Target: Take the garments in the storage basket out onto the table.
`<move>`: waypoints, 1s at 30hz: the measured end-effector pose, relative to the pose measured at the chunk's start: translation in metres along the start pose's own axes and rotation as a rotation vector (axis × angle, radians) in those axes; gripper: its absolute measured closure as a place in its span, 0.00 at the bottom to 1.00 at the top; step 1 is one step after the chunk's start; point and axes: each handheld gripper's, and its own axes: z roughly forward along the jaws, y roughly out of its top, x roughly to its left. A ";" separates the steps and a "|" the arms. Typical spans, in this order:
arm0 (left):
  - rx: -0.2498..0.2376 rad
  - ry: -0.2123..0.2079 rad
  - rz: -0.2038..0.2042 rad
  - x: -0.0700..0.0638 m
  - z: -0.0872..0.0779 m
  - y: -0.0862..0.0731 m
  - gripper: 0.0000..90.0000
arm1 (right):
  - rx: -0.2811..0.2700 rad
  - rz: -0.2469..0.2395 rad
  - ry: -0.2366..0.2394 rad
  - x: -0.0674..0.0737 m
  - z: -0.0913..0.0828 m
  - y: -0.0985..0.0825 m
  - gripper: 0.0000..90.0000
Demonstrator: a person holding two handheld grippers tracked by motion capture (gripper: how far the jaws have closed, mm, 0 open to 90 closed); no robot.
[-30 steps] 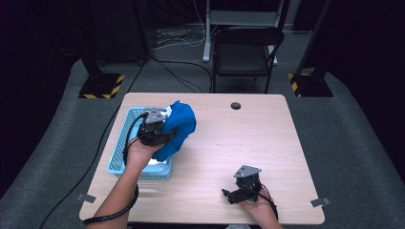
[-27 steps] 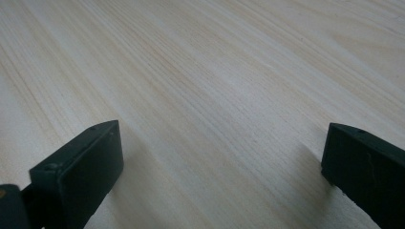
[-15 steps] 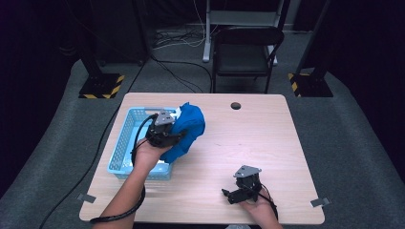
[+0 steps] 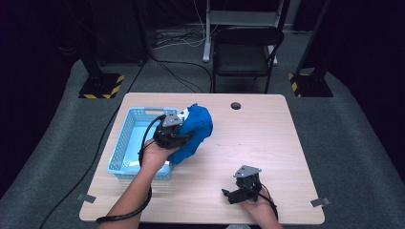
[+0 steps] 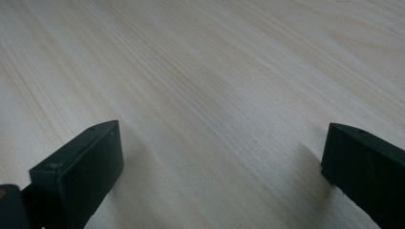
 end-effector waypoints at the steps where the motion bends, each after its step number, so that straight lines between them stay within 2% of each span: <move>1: 0.002 -0.002 0.001 -0.001 0.001 0.000 0.69 | 0.000 0.000 0.000 0.000 0.000 0.000 0.00; 8: -0.014 -0.018 -0.002 -0.010 0.010 -0.001 0.69 | 0.000 0.000 0.000 0.000 0.000 0.000 0.00; 30: 0.021 -0.054 -0.001 -0.033 0.043 -0.008 0.69 | 0.000 0.000 0.000 0.000 0.000 0.000 0.00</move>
